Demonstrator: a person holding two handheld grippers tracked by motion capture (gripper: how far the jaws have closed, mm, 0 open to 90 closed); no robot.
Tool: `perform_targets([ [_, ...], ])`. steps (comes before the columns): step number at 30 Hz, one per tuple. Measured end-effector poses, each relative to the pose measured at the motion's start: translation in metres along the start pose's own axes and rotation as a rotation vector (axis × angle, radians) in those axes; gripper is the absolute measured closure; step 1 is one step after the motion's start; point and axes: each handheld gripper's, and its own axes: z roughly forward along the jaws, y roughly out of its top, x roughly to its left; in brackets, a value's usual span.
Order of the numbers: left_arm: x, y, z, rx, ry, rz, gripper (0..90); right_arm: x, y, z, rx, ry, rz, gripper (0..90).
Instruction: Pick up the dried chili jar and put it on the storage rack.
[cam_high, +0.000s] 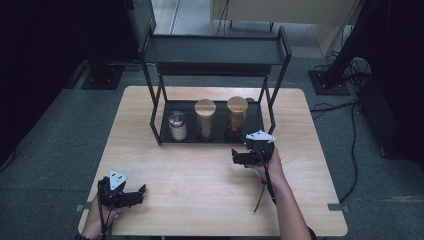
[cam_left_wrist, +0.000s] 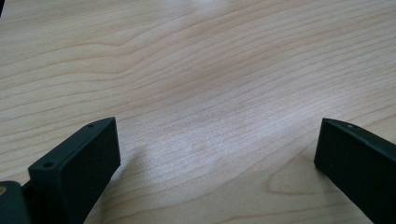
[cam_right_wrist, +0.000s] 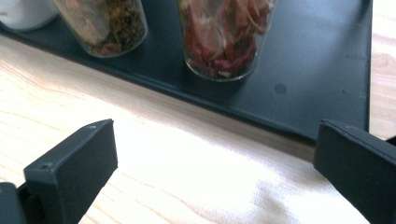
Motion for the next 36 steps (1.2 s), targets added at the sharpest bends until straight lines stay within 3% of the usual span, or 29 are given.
perform_targets([
  [20,0.0,0.0,0.0,0.0,0.001,0.001,0.5,-0.005,-0.032,0.005,0.033,0.007,-0.014,0.0],
  [36,0.0,0.0,0.0,0.0,0.001,0.001,0.5,-0.01,-0.047,0.001,0.04,-0.008,-0.022,0.0],
])
